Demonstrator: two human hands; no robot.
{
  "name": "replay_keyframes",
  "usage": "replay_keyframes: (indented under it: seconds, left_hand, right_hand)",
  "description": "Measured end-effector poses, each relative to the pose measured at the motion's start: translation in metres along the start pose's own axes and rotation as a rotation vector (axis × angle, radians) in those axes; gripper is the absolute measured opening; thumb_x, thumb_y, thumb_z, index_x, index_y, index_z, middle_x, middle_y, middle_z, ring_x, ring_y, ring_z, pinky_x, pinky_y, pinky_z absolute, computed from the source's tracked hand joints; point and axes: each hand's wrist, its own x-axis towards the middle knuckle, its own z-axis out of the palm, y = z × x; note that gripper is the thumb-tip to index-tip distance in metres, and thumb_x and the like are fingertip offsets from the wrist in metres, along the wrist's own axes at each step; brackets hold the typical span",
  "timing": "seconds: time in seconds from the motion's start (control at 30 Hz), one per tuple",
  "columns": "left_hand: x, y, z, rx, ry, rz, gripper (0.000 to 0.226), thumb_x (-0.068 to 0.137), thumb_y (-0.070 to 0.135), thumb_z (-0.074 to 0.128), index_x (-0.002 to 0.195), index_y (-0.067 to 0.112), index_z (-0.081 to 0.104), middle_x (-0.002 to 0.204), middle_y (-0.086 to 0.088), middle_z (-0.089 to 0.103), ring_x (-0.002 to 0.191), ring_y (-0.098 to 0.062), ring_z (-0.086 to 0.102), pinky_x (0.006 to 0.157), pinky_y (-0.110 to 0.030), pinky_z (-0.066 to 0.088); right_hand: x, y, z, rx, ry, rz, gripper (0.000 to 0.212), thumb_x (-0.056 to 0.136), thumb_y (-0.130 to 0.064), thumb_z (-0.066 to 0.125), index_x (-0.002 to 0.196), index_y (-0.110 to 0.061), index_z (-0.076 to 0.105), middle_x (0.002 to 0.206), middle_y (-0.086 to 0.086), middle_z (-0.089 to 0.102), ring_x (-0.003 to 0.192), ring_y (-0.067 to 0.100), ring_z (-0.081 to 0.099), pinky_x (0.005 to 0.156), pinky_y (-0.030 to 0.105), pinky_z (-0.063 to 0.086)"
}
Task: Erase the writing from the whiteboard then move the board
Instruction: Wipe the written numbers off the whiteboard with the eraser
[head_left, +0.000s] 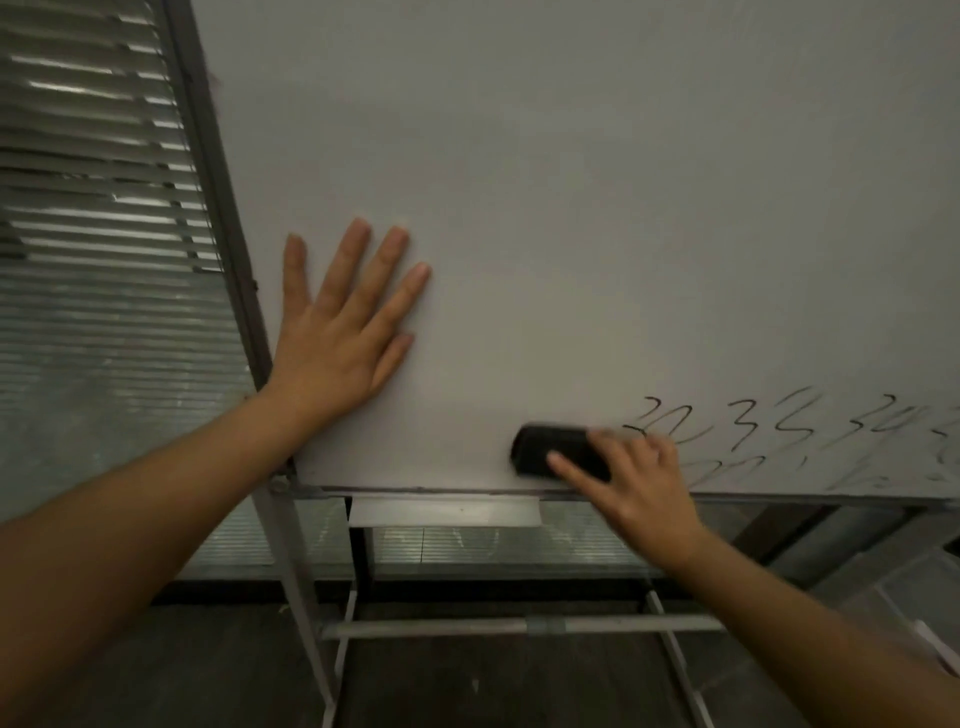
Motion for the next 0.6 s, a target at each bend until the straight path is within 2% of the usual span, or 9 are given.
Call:
replay_keyframes:
  seconds: [0.07, 0.17, 0.27, 0.4, 0.47, 0.5, 0.53, 0.6]
  left_hand:
    - [-0.001, 0.006, 0.001, 0.003, 0.004, -0.017, 0.059, 0.105, 0.037, 0.026, 0.156, 0.017, 0.007, 0.162, -0.004, -0.010, 0.149, -0.027, -0.010, 0.113, -0.057, -0.012]
    - [-0.004, 0.012, 0.003, 0.010, 0.007, -0.044, 0.063, 0.103, 0.037, 0.029, 0.156, 0.017, 0.003, 0.162, -0.004, -0.013, 0.148, -0.026, -0.012, 0.113, -0.056, -0.013]
    - [-0.005, 0.020, 0.005, 0.014, 0.001, -0.084, 0.068, 0.101, 0.038, 0.032, 0.156, 0.016, 0.000, 0.162, -0.004, -0.014, 0.148, -0.027, -0.013, 0.113, -0.057, -0.013]
    - [-0.003, 0.026, 0.004, 0.008, -0.026, -0.108, 0.070, 0.099, 0.040, 0.032, 0.156, 0.018, -0.004, 0.161, -0.003, -0.017, 0.148, -0.026, -0.014, 0.114, -0.056, -0.013]
    - [-0.004, 0.025, 0.003, 0.010, -0.029, -0.117, 0.070, 0.100, 0.041, 0.031, 0.156, 0.018, -0.003, 0.162, -0.003, -0.016, 0.148, -0.026, -0.013, 0.114, -0.056, -0.011]
    - [-0.004, 0.026, 0.002, 0.013, -0.031, -0.126, 0.070, 0.100, 0.042, 0.031, 0.156, 0.017, -0.003, 0.162, -0.003, -0.015, 0.148, -0.026, -0.012, 0.115, -0.056, -0.011]
    - [-0.005, 0.028, 0.001, 0.016, -0.034, -0.142, 0.070, 0.100, 0.043, 0.030, 0.156, 0.016, -0.002, 0.162, -0.004, -0.015, 0.148, -0.027, -0.012, 0.115, -0.057, -0.011]
    - [-0.004, 0.038, 0.001, 0.012, -0.048, -0.193, 0.072, 0.100, 0.046, 0.029, 0.156, 0.012, -0.003, 0.161, -0.008, -0.016, 0.148, -0.031, -0.012, 0.114, -0.059, -0.011]
  right_hand:
    - [-0.016, -0.020, 0.003, 0.045, -0.145, -0.095, 0.072, 0.064, -0.014, 0.080, 0.130, -0.024, 0.053, 0.114, 0.021, 0.052, 0.091, 0.031, 0.045, 0.083, 0.044, 0.033]
    - [-0.023, -0.032, -0.002, 0.088, -0.263, -0.071, 0.083, 0.051, -0.019, 0.089, 0.127, -0.023, 0.057, 0.114, 0.020, 0.052, 0.091, 0.031, 0.045, 0.083, 0.045, 0.032]
    - [-0.017, -0.019, -0.008, 0.054, -0.227, -0.030, 0.093, 0.050, -0.013, 0.087, 0.133, -0.022, 0.049, 0.121, 0.021, 0.046, 0.098, 0.033, 0.046, 0.085, 0.047, 0.032]
    - [-0.026, 0.017, -0.012, -0.027, -0.167, -0.164, 0.092, 0.054, -0.012, 0.079, 0.137, -0.014, 0.041, 0.117, 0.022, 0.045, 0.097, 0.034, 0.045, 0.086, 0.046, 0.032]
    - [-0.037, 0.044, -0.016, -0.064, -0.205, -0.224, 0.111, 0.053, -0.013, 0.083, 0.148, -0.007, 0.025, 0.116, 0.022, 0.045, 0.097, 0.035, 0.044, 0.086, 0.047, 0.032]
    - [-0.041, 0.059, -0.021, -0.088, -0.216, -0.249, 0.114, 0.054, -0.012, 0.083, 0.149, -0.006, 0.021, 0.116, 0.022, 0.045, 0.097, 0.035, 0.044, 0.086, 0.047, 0.032]
    - [-0.043, 0.070, -0.024, -0.104, -0.198, -0.273, 0.106, 0.058, -0.010, 0.078, 0.148, -0.006, 0.023, 0.115, 0.022, 0.045, 0.097, 0.035, 0.044, 0.085, 0.047, 0.034]
    - [-0.039, 0.076, -0.019, -0.104, -0.120, -0.330, 0.072, 0.075, -0.004, 0.061, 0.141, -0.009, 0.034, 0.112, 0.021, 0.046, 0.095, 0.034, 0.045, 0.084, 0.045, 0.038]
